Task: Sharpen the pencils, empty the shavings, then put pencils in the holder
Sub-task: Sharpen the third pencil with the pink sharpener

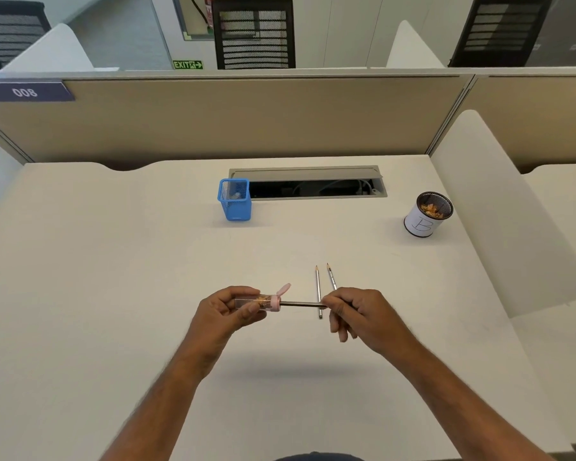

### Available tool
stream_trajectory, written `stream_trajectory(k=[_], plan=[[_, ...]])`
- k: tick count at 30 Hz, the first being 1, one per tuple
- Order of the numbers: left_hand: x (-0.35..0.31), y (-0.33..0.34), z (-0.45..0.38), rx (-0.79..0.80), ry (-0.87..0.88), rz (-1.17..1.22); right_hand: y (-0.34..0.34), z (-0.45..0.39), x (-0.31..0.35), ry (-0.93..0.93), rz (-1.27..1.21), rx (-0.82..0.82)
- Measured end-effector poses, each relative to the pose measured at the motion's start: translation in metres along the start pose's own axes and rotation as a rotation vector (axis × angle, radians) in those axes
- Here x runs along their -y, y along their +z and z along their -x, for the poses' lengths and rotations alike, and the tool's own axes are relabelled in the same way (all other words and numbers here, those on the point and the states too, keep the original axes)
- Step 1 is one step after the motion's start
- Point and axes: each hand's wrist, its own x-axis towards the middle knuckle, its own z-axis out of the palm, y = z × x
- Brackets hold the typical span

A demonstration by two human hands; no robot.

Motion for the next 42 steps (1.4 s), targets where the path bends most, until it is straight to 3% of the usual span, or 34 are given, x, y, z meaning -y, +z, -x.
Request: stream_trajectory(k=[4,15,23,25,28,30,42], plan=[[0.000,0.002,0.001,-0.016,0.004,0.006,-0.002,0.001,0.000,-0.047,0.036,0.025],[-0.005,0.004,0.005,-0.043,0.012,0.022,-0.015,0.013,0.003,-0.370,0.332,-0.151],[-0.008,0.004,0.004,-0.021,0.023,0.009,-0.016,0.014,0.002,-0.416,0.480,-0.141],[-0.007,0.002,0.004,-0.019,0.019,0.016,-0.013,0.014,0.001,-0.347,0.431,-0.120],[-0.005,0.000,0.005,-0.018,0.007,-0.010,-0.009,0.008,0.001,0.005,0.094,-0.035],[-0.004,-0.001,0.005,-0.009,-0.004,-0.020,-0.007,0.006,0.004,0.144,-0.089,-0.009],[-0.006,-0.003,0.002,-0.019,0.007,0.008,-0.007,0.016,0.011,0.055,-0.019,-0.010]])
